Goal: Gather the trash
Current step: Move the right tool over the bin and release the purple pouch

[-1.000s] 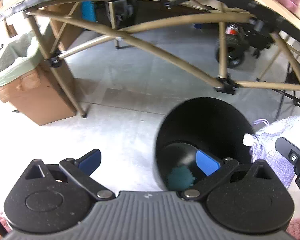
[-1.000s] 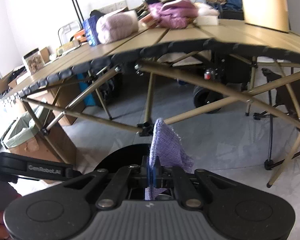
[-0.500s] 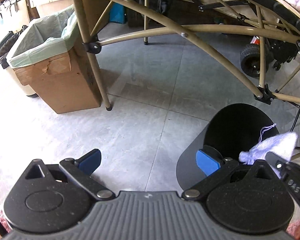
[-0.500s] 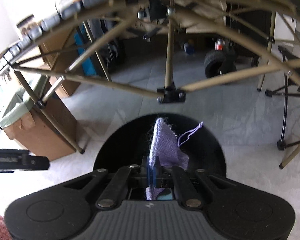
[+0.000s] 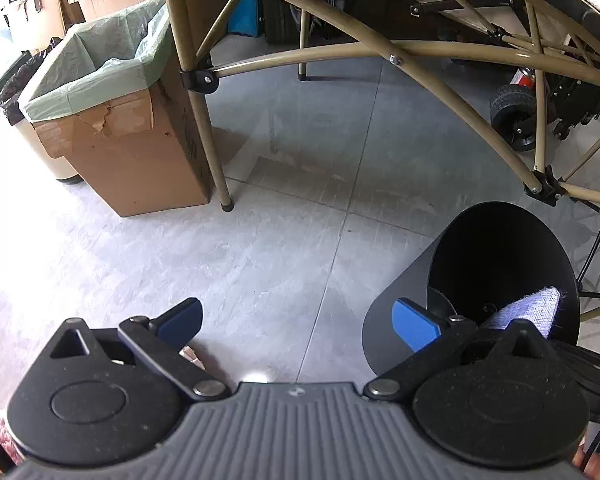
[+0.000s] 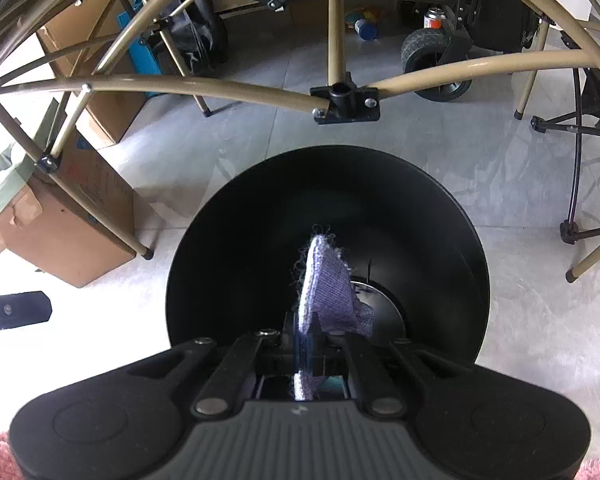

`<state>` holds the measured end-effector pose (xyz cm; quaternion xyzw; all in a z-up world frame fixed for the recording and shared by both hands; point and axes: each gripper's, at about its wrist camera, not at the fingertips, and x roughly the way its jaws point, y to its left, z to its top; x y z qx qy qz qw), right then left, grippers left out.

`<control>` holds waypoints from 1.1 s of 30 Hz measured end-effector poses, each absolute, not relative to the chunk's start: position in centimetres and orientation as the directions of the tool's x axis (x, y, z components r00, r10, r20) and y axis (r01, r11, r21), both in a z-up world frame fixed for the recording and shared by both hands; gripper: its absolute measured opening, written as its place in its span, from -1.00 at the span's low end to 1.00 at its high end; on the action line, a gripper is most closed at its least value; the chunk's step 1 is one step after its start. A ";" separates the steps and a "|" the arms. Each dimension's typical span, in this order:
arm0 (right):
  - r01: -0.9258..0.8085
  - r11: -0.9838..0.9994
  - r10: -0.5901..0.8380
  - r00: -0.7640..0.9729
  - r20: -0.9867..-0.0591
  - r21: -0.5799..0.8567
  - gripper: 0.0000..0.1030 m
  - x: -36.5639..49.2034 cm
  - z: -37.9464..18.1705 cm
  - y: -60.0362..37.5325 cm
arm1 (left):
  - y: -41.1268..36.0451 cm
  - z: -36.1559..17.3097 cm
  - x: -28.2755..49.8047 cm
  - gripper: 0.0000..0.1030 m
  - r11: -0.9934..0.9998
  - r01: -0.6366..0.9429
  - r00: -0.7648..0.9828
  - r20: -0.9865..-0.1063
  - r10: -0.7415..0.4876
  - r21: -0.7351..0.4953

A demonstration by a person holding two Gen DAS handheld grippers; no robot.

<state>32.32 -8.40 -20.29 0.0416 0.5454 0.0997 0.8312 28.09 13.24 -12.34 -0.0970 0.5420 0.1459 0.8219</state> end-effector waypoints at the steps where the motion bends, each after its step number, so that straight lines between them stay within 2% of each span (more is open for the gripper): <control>1: -0.120 0.977 0.211 0.383 -0.899 0.178 -0.94 32.3 -20.3 -8.4 | 13.2 -12.3 28.1 1.00 0.939 -0.344 0.370 -0.919 0.134 -0.001; 6: -0.122 0.975 0.217 0.373 -0.902 0.184 -0.92 32.4 -20.4 -8.2 | 13.2 -12.4 28.1 1.00 0.939 -0.343 0.370 -0.919 0.135 0.000; 8: -0.120 0.976 0.213 0.370 -0.904 0.180 -0.78 32.5 -20.3 -8.3 | 13.2 -12.4 28.1 1.00 0.939 -0.343 0.370 -0.919 0.134 -0.001; 9: -0.118 0.978 0.203 0.369 -0.907 0.171 -0.64 32.6 -20.3 -8.1 | 13.2 -12.4 28.1 1.00 0.939 -0.343 0.370 -0.919 0.135 0.000; 10: -0.114 0.980 0.195 0.363 -0.911 0.164 -0.30 32.6 -20.3 -8.1 | 13.1 -12.4 28.1 1.00 0.939 -0.343 0.369 -0.919 0.135 0.000; 11: -0.109 0.982 0.185 0.355 -0.916 0.156 -0.06 32.7 -20.3 -8.0 | 13.2 -12.4 28.1 1.00 0.939 -0.343 0.369 -0.919 0.134 0.000; 12: -0.105 0.984 0.170 0.351 -0.921 0.142 0.40 32.7 -20.4 -7.9 | 13.2 -12.4 28.1 1.00 0.939 -0.343 0.369 -0.919 0.135 0.000; 13: -0.106 0.986 0.159 0.352 -0.922 0.129 0.66 32.7 -20.3 -7.8 | 13.2 -12.4 28.1 1.00 0.939 -0.343 0.370 -0.919 0.135 0.000; 15: -0.115 0.986 0.153 0.357 -0.922 0.119 0.70 32.7 -20.2 -7.6 | 13.2 -12.3 28.1 1.00 0.940 -0.342 0.370 -0.919 0.134 -0.001; 18: -0.128 0.986 0.143 0.358 -0.923 0.104 0.91 32.6 -20.2 -7.5 | 13.1 -12.4 28.1 1.00 0.940 -0.340 0.370 -0.919 0.135 0.001; 33: -0.130 0.986 0.143 0.352 -0.925 0.103 1.00 32.4 -20.1 -7.6 | 13.0 -12.3 28.0 1.00 0.940 -0.340 0.371 -0.919 0.135 0.001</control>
